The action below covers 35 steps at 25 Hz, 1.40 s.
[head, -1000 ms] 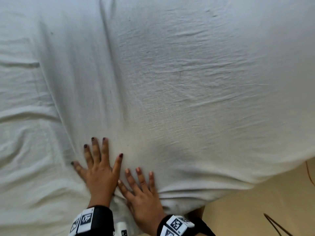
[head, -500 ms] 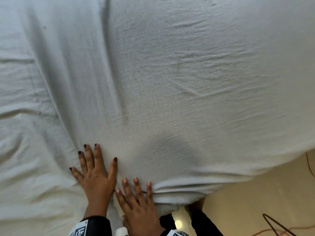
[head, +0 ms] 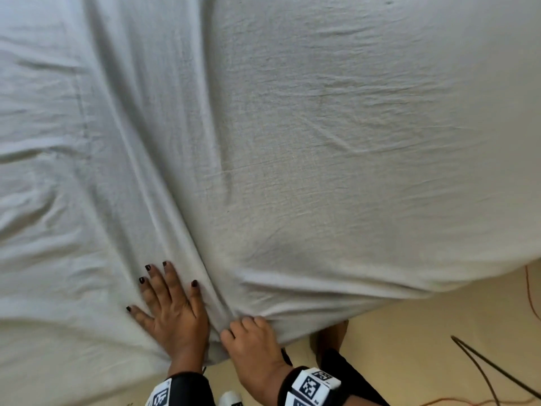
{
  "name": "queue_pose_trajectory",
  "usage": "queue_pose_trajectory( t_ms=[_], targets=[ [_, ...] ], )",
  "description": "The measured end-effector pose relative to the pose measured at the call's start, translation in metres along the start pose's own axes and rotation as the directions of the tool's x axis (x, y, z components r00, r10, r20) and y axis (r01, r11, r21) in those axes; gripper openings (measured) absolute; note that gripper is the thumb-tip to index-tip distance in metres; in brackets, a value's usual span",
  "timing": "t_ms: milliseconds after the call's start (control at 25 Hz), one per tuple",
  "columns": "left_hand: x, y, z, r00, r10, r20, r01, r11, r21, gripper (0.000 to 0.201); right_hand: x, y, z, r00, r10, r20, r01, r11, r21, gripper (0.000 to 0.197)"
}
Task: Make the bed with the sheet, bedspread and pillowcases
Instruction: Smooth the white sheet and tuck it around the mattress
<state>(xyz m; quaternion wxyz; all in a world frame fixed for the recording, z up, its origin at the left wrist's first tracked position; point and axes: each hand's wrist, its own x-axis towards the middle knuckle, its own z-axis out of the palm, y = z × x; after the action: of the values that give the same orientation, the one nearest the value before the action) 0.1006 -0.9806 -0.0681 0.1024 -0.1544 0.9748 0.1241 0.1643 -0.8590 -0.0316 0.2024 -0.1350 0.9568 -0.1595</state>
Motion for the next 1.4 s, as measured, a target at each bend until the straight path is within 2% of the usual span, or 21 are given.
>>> queue_pose_trajectory(
  t_ms=[160,280,320,400,440,520,600,680,760,880,960,1080,1200,1400],
  targets=[
    [-0.022,-0.037,-0.004,0.999,0.029,0.014,-0.03,0.999,0.042,0.074,-0.008,-0.029,0.01,0.972,-0.018,0.235,0.009,0.999,0.039,0.019],
    [-0.026,-0.048,-0.005,0.999,0.032,0.017,-0.033,0.998,0.054,0.074,-0.003,-0.031,0.0,0.976,-0.046,0.213,0.037,0.998,0.045,0.009],
    [-0.024,-0.046,-0.006,1.0,0.024,0.012,-0.024,0.999,0.046,0.074,-0.001,-0.029,-0.008,0.976,-0.037,0.214,0.026,0.998,0.056,0.011],
    [-0.019,-0.038,-0.012,1.0,-0.013,0.013,0.013,1.0,0.021,0.075,0.004,-0.029,-0.023,0.947,-0.085,0.31,0.042,0.989,0.144,0.021],
    [-0.014,-0.035,-0.017,0.999,-0.031,0.004,0.031,0.999,0.005,0.074,0.009,-0.032,-0.031,0.953,-0.085,0.292,0.026,0.979,0.202,0.024],
    [0.001,-0.033,-0.033,0.998,-0.038,-0.055,0.037,0.999,-0.011,0.068,0.022,-0.042,-0.037,0.983,-0.063,0.175,0.013,0.96,0.278,0.027],
    [0.026,-0.041,-0.047,0.99,0.015,-0.138,-0.018,1.0,-0.021,0.059,0.043,-0.055,-0.04,0.999,-0.017,0.034,0.006,0.946,0.323,0.038],
    [0.055,-0.051,-0.057,0.976,0.083,-0.201,-0.096,0.994,-0.055,0.054,0.063,-0.063,-0.037,0.995,0.048,-0.09,-0.015,0.943,0.332,0.046],
    [0.084,-0.064,-0.063,0.971,0.166,-0.175,-0.178,0.982,-0.058,0.058,0.086,-0.073,-0.03,0.987,0.081,-0.138,-0.041,0.962,0.269,0.051],
    [0.115,-0.095,-0.063,0.97,0.24,-0.036,-0.24,0.971,0.021,0.068,0.116,-0.094,-0.017,0.997,-0.024,-0.075,0.027,0.999,0.045,0.063],
    [0.123,-0.12,-0.059,0.968,0.251,0.03,-0.253,0.963,0.093,0.069,0.13,-0.113,-0.006,0.996,-0.089,0.025,0.09,0.996,-0.027,0.069],
    [0.116,-0.162,-0.06,0.977,0.211,0.021,-0.212,0.973,0.091,0.07,0.138,-0.15,0.019,0.993,-0.043,0.113,0.043,0.999,0.0,0.075],
    [0.113,-0.182,-0.067,0.982,0.188,0.027,-0.189,0.979,0.074,0.074,0.14,-0.17,0.037,0.995,0.016,0.096,-0.012,0.999,-0.038,0.079],
    [0.113,-0.17,-0.073,0.987,0.163,0.004,-0.163,0.986,0.02,0.074,0.137,-0.168,0.036,0.997,0.03,0.07,-0.024,0.996,-0.084,0.082]
  ],
)
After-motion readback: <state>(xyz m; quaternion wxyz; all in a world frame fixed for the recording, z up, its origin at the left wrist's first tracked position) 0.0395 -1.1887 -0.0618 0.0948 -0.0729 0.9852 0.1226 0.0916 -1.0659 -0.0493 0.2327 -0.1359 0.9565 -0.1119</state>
